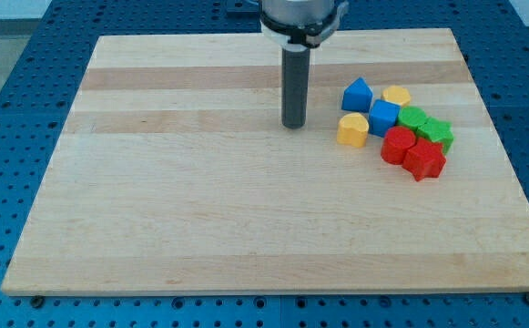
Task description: Slide the blue cubes and the heart into the group of blocks
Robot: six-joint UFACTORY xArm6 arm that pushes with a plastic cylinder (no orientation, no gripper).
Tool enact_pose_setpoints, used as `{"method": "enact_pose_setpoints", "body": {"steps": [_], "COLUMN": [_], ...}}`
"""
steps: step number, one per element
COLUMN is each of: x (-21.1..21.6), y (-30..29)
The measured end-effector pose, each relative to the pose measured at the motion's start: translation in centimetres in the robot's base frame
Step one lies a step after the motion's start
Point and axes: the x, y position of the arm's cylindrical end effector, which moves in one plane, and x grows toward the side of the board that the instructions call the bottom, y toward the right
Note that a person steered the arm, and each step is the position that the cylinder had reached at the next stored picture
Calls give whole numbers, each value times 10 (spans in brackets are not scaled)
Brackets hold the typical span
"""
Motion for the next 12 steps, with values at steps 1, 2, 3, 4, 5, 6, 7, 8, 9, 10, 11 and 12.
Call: {"method": "enact_pose_setpoints", "body": {"steps": [1, 2, 3, 4, 5, 6, 7, 8, 9, 10, 11, 12], "x": [9, 10, 14, 15, 16, 19, 16, -27, -85, -96, -91, -71], "y": [10, 14, 35, 41, 45, 66, 66, 46, 42, 42, 43, 60]}}
